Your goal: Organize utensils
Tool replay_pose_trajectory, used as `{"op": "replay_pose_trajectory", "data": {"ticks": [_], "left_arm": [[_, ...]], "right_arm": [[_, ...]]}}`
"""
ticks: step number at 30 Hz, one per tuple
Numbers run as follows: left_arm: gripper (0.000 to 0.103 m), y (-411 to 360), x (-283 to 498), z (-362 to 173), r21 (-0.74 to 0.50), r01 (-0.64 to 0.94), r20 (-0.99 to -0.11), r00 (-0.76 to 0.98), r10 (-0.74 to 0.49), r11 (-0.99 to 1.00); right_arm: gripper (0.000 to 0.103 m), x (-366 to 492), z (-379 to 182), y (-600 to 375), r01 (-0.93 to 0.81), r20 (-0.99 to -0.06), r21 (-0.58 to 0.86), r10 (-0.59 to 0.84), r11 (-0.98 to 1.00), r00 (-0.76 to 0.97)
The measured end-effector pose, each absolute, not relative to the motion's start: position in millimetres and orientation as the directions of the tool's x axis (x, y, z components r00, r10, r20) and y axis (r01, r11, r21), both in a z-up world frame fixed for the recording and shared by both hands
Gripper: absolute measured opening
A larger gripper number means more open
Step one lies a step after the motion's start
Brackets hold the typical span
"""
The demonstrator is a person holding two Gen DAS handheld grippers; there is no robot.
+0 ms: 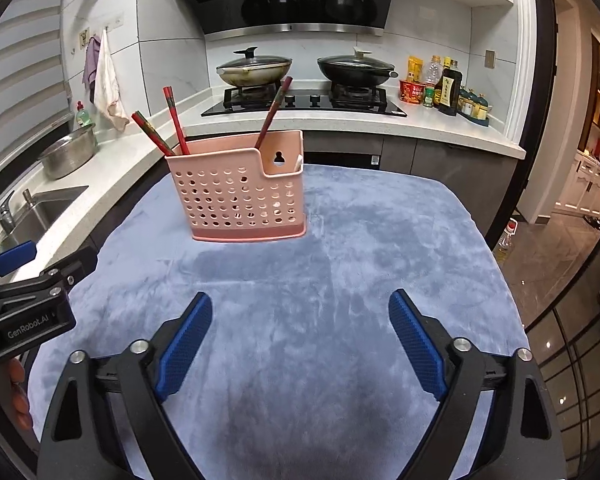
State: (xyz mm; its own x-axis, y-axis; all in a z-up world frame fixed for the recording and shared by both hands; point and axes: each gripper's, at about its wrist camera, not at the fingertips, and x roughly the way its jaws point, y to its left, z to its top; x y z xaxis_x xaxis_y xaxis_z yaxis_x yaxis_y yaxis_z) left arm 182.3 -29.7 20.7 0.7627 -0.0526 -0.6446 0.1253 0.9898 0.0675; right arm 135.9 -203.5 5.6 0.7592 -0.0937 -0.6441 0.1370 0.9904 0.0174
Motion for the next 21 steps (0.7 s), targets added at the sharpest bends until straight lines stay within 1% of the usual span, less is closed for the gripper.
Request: {"op": "replay_pose_trajectory", "data": {"ticks": [1,2,5,9,12,21], "left_arm": [[0.095,-29.5,181.9,20.1,0.069,0.126,-0.647,0.761,-0.052,0.990],[0.095,-29.8,181.2,19.0,0.072,0.125,-0.648,0.760,-0.049,0.990],[0.095,-31.2,179.6,17.0,0.081,0.125,-0.649,0.760,-0.043,0.989],[0.095,-32.4,177.5,14.3,0.087,0.126,-0.651,0.758,-0.039,0.988],[0.096,-32.7,176.7,13.8,0.089,0.126,-0.653,0.757,-0.038,0.988],[0.096,-34.7,175.9,13.1,0.109,0.114,-0.651,0.759,-0.015,0.987]], "right_arm": [[0.094,135.1,4.9,-204.2,0.137,-0.645,0.020,-0.092,0.990,0.759],[0.096,135.9,4.9,-205.3,0.137,-0.648,0.024,-0.089,0.990,0.757],[0.096,136.1,0.1,-208.1,0.135,-0.666,0.038,-0.076,0.990,0.742],[0.096,134.0,-2.2,-206.1,0.140,-0.661,0.006,-0.101,0.990,0.744],[0.096,136.8,-5.6,-204.8,0.124,-0.685,0.006,-0.086,0.992,0.724],[0.096,133.2,-1.5,-204.2,0.149,-0.662,-0.011,-0.119,0.989,0.740]]}}
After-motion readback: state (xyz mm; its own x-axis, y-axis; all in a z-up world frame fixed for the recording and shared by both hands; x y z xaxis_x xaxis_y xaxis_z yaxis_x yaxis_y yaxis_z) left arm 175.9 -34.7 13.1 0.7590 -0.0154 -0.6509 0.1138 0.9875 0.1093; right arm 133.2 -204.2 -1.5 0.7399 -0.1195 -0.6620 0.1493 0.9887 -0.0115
